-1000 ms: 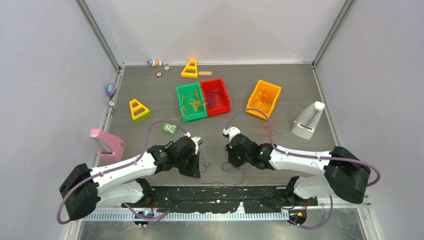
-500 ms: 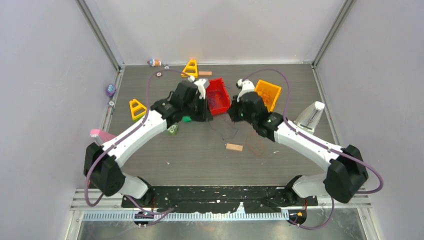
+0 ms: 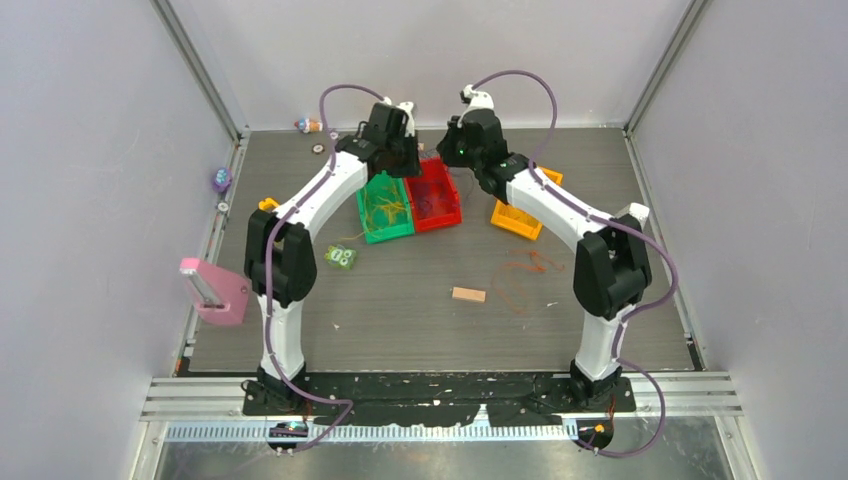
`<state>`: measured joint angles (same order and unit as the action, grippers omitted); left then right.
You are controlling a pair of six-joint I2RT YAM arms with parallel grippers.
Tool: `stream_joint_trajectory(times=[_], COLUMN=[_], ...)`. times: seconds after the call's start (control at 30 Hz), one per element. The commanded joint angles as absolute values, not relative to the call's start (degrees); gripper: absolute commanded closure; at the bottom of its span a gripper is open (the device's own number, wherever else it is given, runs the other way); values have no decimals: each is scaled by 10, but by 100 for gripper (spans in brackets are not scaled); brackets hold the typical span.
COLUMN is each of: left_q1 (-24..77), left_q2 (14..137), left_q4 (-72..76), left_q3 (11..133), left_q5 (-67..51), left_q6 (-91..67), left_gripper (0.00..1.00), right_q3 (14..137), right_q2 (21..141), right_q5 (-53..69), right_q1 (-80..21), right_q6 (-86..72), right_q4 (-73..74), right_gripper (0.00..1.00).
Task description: Untangle the cables
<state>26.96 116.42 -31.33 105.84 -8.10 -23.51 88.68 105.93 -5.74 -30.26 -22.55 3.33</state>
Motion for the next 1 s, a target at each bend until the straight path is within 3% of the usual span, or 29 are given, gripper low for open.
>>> stream_joint_trajectory(times=[0.0, 0.37, 0.7, 0.97], left_q1=[250, 220, 224, 254], left_q2=[1147, 1136, 1161, 1240], left_q4=[-293, -298, -301, -379], left_q3=[1104, 1112, 1094, 1180], left_q5=[-60, -52, -93, -117], left_q6=[-218, -205, -206, -189], left_gripper=[100, 100, 100, 100], right_q3=[977, 1072, 999, 954], right_q2=[1094, 1172, 1219, 1209], right_q5=[-15, 33, 64, 25], right_q1=[-300, -301, -276, -272], right_q6=[-247, -251, -320, -279], right_q4=[4, 22, -5, 58], right_gripper=[95, 95, 95, 95])
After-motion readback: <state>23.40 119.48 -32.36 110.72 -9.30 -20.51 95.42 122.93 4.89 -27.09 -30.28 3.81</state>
